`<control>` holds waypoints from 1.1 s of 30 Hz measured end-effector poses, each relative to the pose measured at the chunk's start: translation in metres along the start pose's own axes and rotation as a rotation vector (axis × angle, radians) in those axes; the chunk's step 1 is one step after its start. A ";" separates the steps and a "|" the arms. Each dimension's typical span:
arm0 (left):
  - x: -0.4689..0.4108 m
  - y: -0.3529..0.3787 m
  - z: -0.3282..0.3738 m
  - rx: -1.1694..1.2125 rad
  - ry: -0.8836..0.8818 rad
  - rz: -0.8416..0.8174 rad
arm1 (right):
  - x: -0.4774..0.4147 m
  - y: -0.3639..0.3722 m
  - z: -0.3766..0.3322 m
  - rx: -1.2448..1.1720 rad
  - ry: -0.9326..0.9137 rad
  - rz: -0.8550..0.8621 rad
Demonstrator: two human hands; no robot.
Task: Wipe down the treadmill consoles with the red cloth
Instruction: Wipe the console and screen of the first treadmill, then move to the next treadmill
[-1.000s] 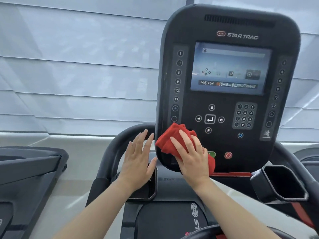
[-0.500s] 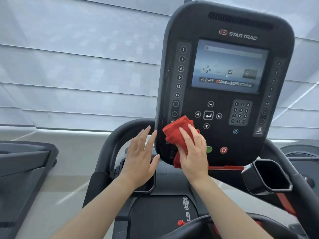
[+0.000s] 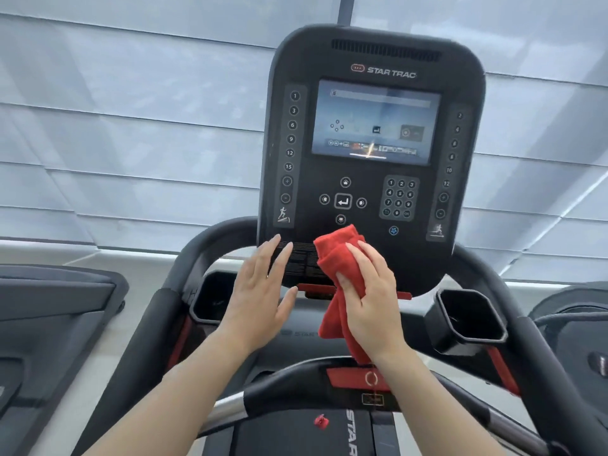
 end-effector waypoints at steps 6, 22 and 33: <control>0.017 0.001 0.078 -0.033 -0.043 0.035 | 0.036 -0.078 0.018 -0.068 -0.030 -0.028; 0.184 -0.023 0.167 -0.129 -0.380 -0.014 | 0.185 -0.071 0.047 -0.147 -0.007 -0.457; 0.269 -0.014 0.185 -0.119 -0.490 -0.122 | 0.253 -0.053 0.043 -0.086 -0.019 -0.595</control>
Point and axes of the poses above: each hand's wrist, its own x-axis away from the middle knuckle, its own y-axis out of the palm, z = x × y, the point moved 10 cm from there along -x, towards the middle knuckle, and after that the axes turned 9 degrees about y, right-handed, at the moved point
